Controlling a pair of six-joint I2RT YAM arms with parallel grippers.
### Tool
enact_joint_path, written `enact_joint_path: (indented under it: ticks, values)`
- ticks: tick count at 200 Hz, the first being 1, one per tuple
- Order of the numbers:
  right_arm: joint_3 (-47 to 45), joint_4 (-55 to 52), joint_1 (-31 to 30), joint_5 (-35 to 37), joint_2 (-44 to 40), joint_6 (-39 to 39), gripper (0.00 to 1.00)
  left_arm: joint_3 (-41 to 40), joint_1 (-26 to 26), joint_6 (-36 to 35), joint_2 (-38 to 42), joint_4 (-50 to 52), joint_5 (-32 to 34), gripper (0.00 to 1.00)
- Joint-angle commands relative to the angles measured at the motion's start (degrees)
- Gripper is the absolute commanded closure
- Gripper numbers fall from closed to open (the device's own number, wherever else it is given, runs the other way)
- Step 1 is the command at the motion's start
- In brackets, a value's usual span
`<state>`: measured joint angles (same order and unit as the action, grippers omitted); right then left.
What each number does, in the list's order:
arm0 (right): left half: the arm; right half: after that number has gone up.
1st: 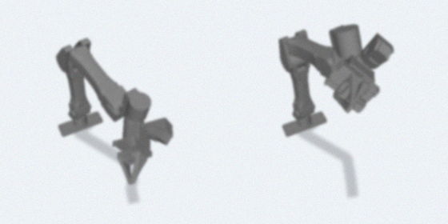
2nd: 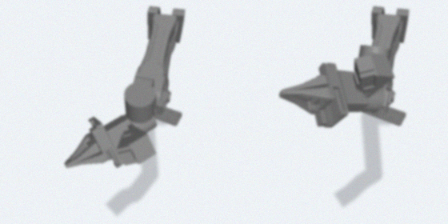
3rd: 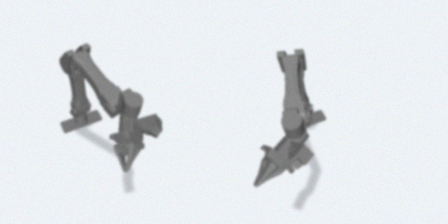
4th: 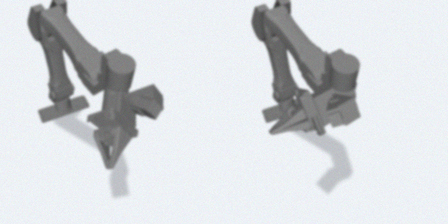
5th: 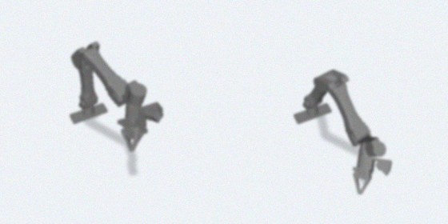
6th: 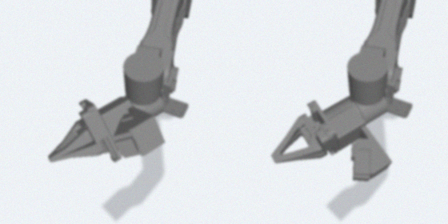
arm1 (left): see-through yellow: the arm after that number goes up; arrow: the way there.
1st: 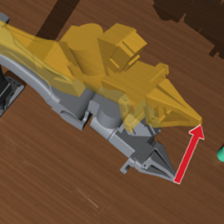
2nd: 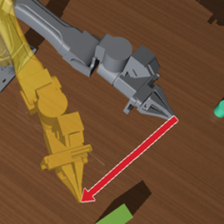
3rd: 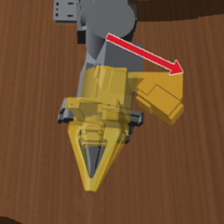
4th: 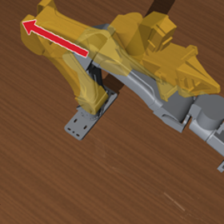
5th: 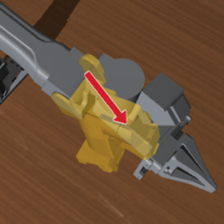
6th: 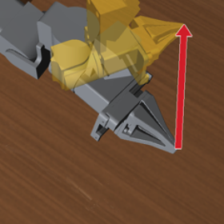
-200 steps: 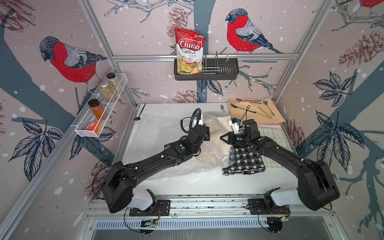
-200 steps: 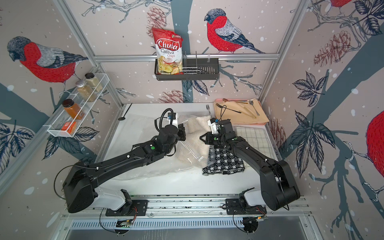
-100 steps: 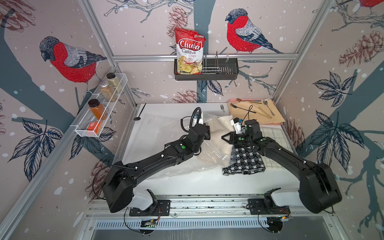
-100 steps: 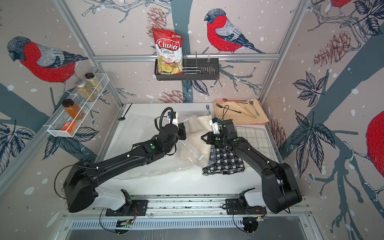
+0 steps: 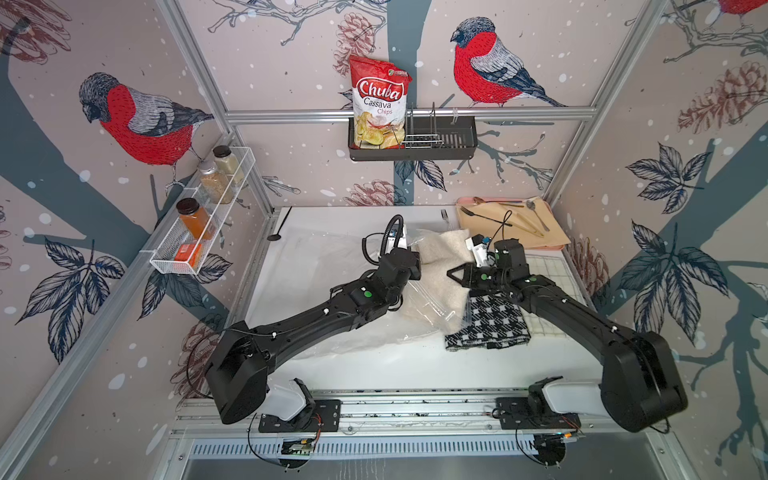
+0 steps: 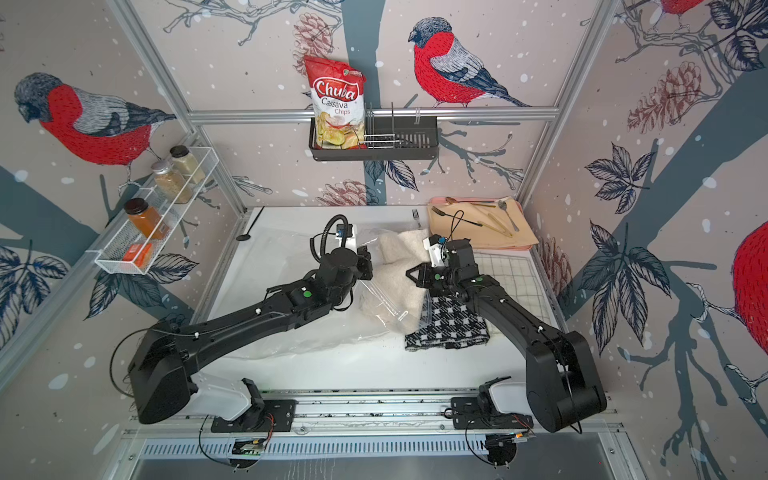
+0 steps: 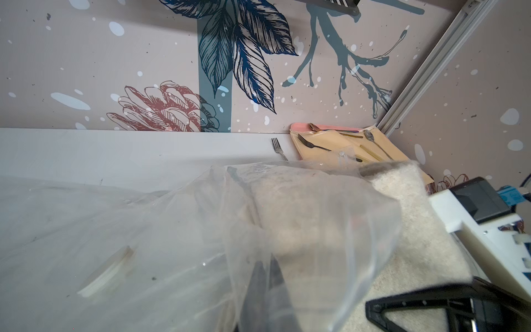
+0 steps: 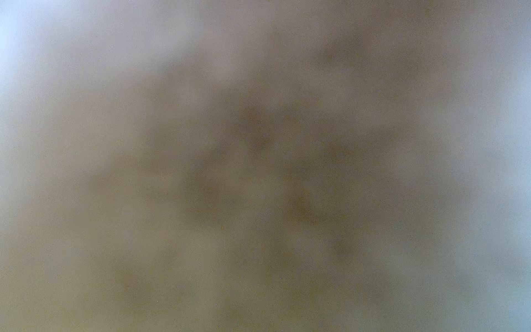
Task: Take the scarf out of the vacuum bag
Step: Take out the scarf from the vacuum bag.
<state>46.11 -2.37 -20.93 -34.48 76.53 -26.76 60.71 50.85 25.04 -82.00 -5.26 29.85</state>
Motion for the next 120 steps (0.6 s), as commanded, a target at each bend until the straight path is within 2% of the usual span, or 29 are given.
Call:
enact_joint_path:
  ticks: [1,120]
  values:
    - [0.0,0.9,0.3,0.6,-0.4,0.7,1.00,0.6,0.0,0.8,-0.2,-0.4,1.0,1.00]
    - [-1.3,3.0,3.1,-2.3,-1.9,-1.0,1.00,0.2,0.0,0.8,0.3,-0.4,1.3,1.00]
